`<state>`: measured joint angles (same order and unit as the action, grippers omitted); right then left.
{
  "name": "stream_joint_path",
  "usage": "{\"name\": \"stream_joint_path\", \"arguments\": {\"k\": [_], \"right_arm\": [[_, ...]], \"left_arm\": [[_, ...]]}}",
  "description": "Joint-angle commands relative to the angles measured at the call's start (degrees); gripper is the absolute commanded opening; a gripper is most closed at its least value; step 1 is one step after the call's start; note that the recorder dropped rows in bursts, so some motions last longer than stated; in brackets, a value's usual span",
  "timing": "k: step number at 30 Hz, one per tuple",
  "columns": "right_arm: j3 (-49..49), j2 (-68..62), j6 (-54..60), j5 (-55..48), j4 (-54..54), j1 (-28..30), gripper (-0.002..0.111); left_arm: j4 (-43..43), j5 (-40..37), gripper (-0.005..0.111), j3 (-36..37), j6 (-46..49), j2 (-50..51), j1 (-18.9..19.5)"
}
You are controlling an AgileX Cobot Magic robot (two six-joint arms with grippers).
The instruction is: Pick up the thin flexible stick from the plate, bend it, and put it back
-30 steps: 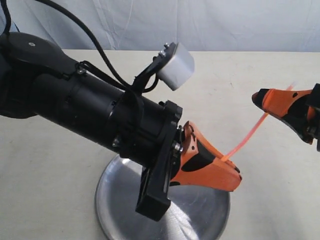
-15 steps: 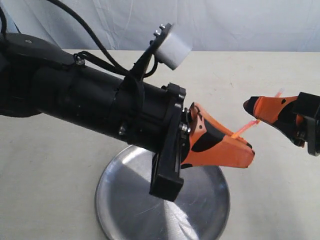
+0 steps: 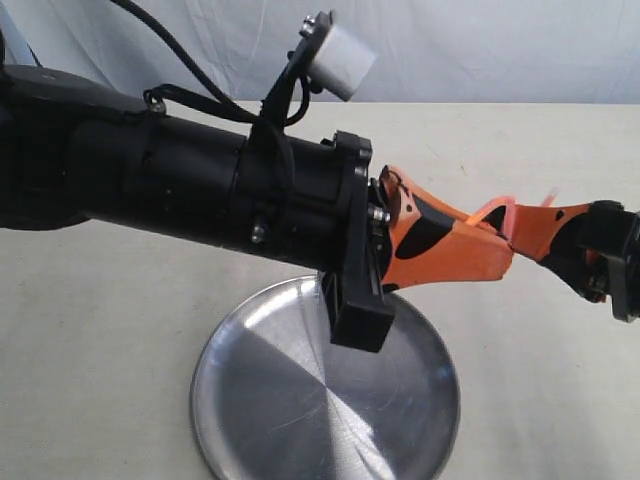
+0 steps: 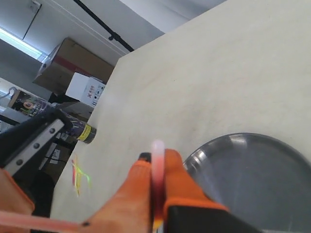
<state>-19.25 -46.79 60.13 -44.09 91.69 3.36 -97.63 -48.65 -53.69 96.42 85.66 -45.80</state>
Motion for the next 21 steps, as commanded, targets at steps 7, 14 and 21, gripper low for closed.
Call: {"name": "stream_joint_path", "arguments": {"k": [7, 14, 21], "right_arm": [[0.13, 0.21, 1.4, -8.04, -0.22, -0.2, -0.001], [0.13, 0.21, 1.4, -8.02, -1.05, -0.2, -0.001], [0.13, 0.21, 1.4, -8.02, -1.3, -0.2, -0.001]], "left_arm": [[-2.32, 7.25, 0.0, -0.42, 0.22, 0.19, -0.03], [-2.32, 11.51, 0.0, -0.42, 0.22, 0.19, -0.03], [-2.32, 13.29, 0.0, -0.42, 0.1, 0.19, -0.03]]}}
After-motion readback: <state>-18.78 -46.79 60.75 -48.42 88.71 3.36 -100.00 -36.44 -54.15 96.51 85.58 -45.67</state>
